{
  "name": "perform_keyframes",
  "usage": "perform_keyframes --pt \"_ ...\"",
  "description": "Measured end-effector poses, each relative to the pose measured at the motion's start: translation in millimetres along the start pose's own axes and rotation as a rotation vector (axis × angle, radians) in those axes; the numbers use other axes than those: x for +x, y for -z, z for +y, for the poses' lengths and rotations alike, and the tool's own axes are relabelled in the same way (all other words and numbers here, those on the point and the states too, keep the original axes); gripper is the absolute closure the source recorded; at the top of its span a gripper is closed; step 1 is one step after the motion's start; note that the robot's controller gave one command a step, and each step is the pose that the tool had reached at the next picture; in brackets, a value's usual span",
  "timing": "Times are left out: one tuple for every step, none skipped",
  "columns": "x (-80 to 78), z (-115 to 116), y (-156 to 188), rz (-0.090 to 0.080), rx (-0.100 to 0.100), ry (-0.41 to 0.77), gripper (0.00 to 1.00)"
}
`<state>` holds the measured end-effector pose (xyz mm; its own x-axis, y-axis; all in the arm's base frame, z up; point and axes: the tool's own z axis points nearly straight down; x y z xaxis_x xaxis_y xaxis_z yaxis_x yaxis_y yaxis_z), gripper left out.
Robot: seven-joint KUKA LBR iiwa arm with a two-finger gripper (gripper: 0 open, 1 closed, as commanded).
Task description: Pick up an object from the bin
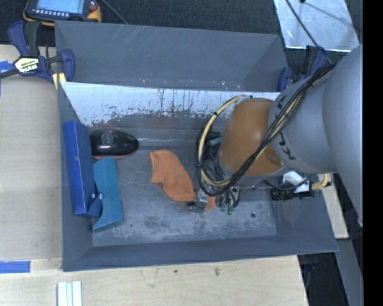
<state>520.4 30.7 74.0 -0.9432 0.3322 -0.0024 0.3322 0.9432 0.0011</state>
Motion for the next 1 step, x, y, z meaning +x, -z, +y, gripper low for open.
perform_keyframes --pt "-0.2 -0.2 7.4 0.000 0.000 0.000 1.00"
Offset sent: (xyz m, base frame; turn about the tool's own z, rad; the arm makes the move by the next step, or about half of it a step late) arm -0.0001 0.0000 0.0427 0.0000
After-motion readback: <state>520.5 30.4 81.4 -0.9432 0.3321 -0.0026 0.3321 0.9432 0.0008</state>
